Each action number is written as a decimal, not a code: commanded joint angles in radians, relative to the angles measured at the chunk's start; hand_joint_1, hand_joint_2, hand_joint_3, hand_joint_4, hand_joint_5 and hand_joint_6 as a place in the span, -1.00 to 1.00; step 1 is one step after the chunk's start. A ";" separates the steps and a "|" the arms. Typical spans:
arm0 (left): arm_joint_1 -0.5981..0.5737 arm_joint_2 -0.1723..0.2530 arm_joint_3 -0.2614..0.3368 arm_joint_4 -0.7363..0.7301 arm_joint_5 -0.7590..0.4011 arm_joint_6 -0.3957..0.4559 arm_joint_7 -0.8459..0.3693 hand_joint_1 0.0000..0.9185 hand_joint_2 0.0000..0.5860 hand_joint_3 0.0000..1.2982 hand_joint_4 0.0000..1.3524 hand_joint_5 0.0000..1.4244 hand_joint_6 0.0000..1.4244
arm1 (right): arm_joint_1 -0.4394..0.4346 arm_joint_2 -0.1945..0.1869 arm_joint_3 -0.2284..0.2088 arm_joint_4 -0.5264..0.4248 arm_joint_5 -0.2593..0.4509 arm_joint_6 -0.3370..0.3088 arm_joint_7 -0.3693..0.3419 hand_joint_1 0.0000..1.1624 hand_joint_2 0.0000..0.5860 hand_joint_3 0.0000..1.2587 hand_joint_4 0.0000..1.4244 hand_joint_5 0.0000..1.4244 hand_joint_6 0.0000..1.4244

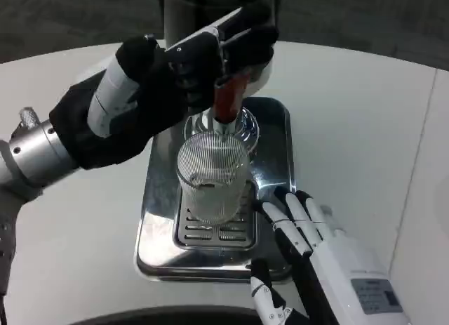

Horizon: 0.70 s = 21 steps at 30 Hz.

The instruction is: Grasp the cup under the faucet to collect the drink, then remove the cup.

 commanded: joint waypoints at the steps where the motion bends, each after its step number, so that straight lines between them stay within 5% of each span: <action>1: 0.027 0.031 -0.028 -0.059 0.061 -0.085 -0.052 -1.00 -0.76 -1.00 -1.00 -0.99 -1.00 | 0.007 0.008 0.009 0.008 -0.002 0.009 0.004 -0.63 1.00 -0.77 -0.97 -0.99 -0.91; 21: 0.055 0.157 -0.076 -0.029 0.314 -0.537 -0.010 -1.00 -0.75 -1.00 -1.00 -0.98 -1.00 | 0.007 0.022 0.021 0.016 0.002 0.022 0.008 -0.63 0.99 -0.77 -0.94 -0.98 -0.87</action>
